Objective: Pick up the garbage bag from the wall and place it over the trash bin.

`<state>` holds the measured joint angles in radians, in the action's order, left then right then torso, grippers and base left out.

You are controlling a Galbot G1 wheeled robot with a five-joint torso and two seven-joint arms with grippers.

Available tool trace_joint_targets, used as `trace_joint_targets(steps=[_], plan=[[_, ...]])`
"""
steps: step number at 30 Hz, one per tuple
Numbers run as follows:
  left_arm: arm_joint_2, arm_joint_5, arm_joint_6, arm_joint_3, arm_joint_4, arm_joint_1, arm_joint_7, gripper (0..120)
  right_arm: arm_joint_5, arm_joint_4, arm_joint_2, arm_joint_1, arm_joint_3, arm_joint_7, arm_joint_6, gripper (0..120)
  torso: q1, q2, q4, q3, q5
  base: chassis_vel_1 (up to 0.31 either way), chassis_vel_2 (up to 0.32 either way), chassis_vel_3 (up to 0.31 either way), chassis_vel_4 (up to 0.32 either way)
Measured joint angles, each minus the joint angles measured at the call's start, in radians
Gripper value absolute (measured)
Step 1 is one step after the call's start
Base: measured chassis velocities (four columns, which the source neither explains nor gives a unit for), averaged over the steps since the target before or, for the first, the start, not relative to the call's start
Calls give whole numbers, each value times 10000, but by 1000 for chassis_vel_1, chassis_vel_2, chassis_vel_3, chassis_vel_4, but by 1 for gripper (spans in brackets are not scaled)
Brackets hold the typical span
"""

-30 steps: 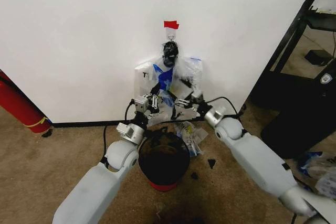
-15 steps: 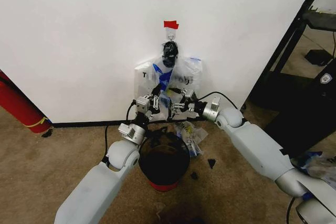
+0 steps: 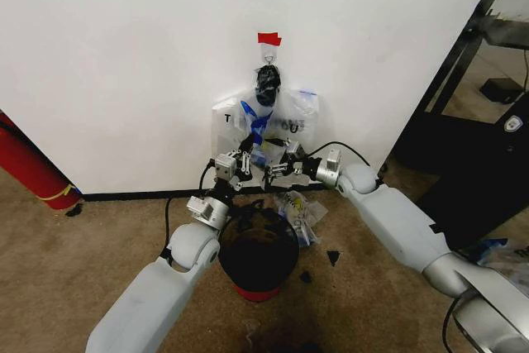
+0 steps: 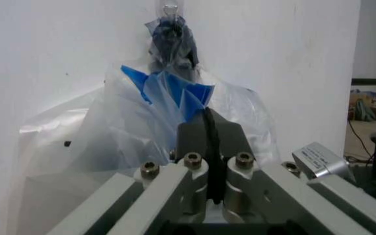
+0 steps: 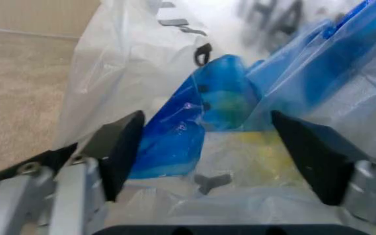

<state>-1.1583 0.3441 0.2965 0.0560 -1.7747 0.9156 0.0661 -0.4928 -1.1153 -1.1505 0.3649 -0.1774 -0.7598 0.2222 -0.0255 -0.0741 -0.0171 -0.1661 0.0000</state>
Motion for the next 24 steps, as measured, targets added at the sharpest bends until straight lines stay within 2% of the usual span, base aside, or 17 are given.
trace_joint_targets(steps=[5, 9, 12, 14, 19, 24], plan=[[-26, -20, 0, 31, -63, 37, 29, 0, 606, 149, -18, -92, 179, -514, -33, 50, 0, 0, -1, 0, 0, 0, 0, 0, 0], [-44, -46, 0, 42, -97, 78, 39, 0, 817, 209, -20, -106, 282, -702, -39, 41, 0, 0, -2, 0, 1, 0, 0, 0, 0], [-46, -93, 0, 52, -126, 127, 45, 0, 753, 128, 23, -47, 388, -684, -28, 26, 0, 0, 0, 0, 0, 0, 0, 0, 0], [-46, -98, 0, 53, -129, 133, 46, 0, 701, 78, 45, -14, 403, -661, -21, 22, 0, 0, 0, 0, 0, 0, 0, 0, 0], [-75, -124, 0, 62, -134, 162, 57, 0, 251, -341, 282, 312, 551, -252, 123, 1, 0, 0, 1, 1, 1, 0, 0, 0, 0], [-111, -127, 29, 145, -129, 226, 92, 0, -591, -1188, 619, 1069, 1093, 87, 436, 0, 0, 0, -2, 1, 2, 0, 0, 0, 0]])
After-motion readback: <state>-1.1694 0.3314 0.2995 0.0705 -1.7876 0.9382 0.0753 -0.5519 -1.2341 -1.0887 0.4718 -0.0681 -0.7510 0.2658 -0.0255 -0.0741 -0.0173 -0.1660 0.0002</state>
